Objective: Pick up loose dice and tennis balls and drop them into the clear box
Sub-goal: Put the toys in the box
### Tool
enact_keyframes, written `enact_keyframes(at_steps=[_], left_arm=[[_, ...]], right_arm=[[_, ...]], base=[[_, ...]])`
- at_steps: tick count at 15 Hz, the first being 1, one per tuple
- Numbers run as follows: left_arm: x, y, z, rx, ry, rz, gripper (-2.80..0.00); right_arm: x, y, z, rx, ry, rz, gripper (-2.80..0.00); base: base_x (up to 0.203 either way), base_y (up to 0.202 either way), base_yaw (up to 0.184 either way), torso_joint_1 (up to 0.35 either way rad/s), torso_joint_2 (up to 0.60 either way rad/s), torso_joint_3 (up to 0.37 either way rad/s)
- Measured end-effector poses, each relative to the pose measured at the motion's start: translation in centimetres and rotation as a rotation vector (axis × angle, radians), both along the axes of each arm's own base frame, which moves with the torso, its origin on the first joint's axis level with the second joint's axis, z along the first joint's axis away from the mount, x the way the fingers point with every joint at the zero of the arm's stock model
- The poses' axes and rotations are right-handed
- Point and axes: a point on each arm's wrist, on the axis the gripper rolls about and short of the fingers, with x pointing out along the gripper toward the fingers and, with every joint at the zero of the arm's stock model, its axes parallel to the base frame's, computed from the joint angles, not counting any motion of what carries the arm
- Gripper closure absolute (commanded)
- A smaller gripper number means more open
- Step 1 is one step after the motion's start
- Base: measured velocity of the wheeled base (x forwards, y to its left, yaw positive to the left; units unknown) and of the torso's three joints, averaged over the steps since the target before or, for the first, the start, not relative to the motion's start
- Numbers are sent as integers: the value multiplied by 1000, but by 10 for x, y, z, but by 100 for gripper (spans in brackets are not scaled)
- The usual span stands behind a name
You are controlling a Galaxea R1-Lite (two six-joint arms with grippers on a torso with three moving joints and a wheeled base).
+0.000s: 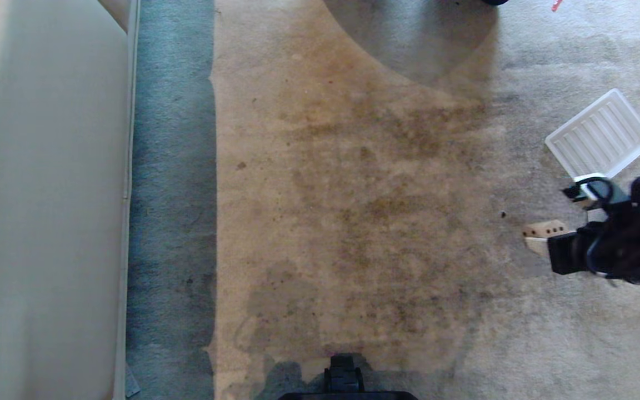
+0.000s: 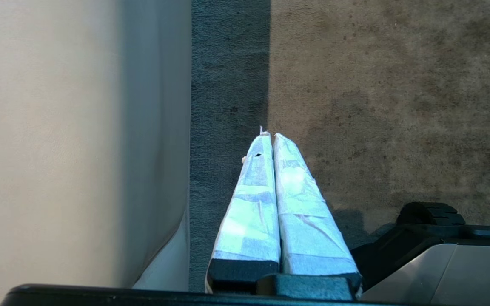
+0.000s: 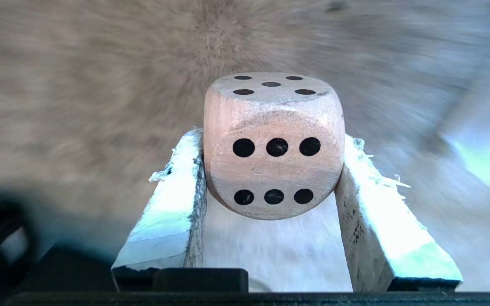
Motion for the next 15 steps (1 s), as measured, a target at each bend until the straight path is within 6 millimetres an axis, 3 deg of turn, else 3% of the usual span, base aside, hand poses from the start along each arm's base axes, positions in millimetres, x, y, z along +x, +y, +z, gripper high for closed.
enact_keyframes(at_steps=[1, 3, 6, 12, 15], left_arm=[[0, 0, 0, -1, 0, 0, 0], [0, 0, 0, -1, 0, 0, 0], [0, 0, 0, 0, 0, 0, 0], [0, 0, 0, -2, 0, 0, 0], [0, 0, 0, -2, 0, 0, 0]], right_arm=[[-33, 0, 11, 7, -25, -7, 0], [-103, -2, 15, 27, -44, -26, 0], [-174, -3, -13, 75, 8, -70, 0], [-228, -2, -63, 95, -36, -100, 0], [-240, -1, -80, 92, -91, -99, 0]], base=[[0, 0, 0, 0, 0, 0], [0, 0, 0, 0, 0, 0], [0, 0, 0, 0, 0, 0], [0, 0, 0, 0, 0, 0], [0, 0, 0, 0, 0, 0]])
